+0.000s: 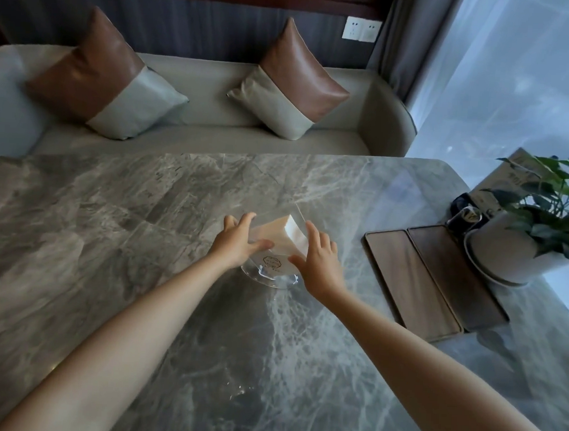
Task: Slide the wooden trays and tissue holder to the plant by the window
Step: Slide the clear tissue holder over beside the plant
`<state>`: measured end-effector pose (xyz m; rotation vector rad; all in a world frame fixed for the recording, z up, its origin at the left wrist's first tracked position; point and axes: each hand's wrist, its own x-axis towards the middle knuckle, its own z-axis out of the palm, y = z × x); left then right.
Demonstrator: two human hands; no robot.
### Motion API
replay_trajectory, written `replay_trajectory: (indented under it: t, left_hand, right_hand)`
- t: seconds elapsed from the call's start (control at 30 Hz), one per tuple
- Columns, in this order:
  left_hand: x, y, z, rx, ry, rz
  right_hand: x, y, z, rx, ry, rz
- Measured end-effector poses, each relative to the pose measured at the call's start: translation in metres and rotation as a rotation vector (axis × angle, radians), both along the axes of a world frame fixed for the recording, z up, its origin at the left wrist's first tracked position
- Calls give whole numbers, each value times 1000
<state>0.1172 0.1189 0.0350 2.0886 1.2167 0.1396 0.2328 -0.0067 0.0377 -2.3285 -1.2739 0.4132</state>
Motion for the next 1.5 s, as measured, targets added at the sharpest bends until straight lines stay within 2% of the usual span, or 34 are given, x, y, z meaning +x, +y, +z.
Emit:
replay_trajectory:
  t: [0.37, 0.83, 1.23, 1.5]
  left_hand:
    - [11, -104, 4, -15, -9, -153]
    - [75, -236, -1, 17, -18, -387]
    - [201, -330, 10, -16, -111, -629]
    - [295, -379, 21, -13, -97, -754]
  right_hand:
    - [22, -119, 5, -22, -12, 44]
    - [68, -275, -2, -18, -19, -121]
    - [150, -391, 5, 31, -20, -406]
    - [211, -444, 20, 70, -63, -570]
